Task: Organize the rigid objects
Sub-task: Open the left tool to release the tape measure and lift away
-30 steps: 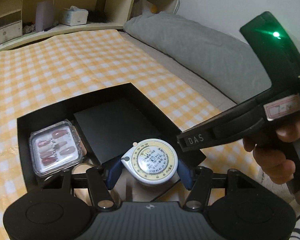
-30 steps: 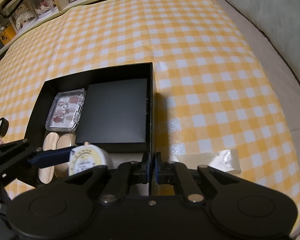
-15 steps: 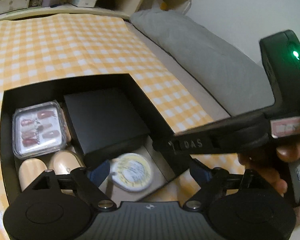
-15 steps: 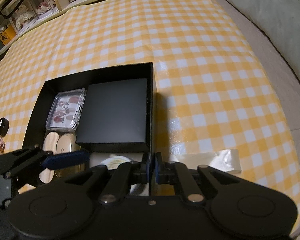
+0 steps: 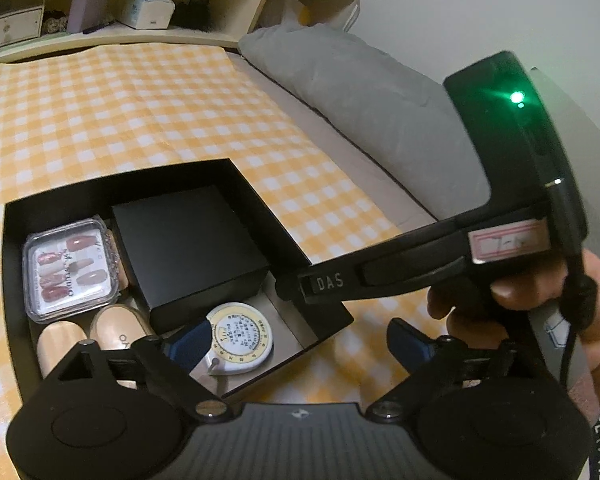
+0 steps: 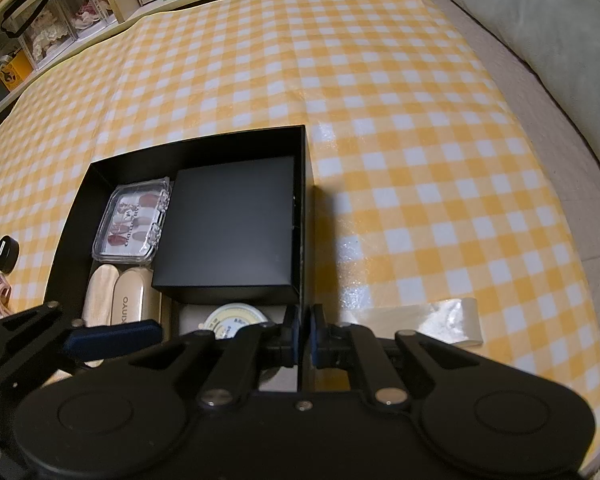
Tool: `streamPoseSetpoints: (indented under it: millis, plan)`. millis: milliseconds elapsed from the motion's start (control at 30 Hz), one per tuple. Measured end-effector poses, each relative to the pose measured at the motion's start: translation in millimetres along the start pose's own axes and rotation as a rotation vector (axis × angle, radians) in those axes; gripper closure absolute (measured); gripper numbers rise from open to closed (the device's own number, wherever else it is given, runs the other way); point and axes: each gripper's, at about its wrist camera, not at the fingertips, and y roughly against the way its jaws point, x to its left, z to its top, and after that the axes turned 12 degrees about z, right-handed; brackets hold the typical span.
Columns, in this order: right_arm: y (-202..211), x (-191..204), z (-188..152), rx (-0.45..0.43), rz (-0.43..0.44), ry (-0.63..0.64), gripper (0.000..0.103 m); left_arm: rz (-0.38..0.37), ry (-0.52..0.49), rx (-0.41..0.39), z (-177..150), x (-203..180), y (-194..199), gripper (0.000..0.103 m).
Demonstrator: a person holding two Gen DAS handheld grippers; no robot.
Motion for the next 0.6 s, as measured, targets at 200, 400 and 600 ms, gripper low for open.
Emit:
streamPoseSetpoints:
  millis: [200,400,600]
  plan:
    - [-0.2,0.0,0.0,0.000,-0.001,0.001,0.097,0.038,0.009,-0.013,1.1,-0.6,14.4,0.000]
    - [-0.2,0.7,-0.6,0.001,-0.004,0.005,0.097,0.073,0.025,-0.013,1.5,2.0,30.6,0.000]
    - [-0.7,2.0,-1.3,0.001,-0.005,0.009,0.097,0.132,0.015,-0.023,3.2,8.9,55.1,0.000]
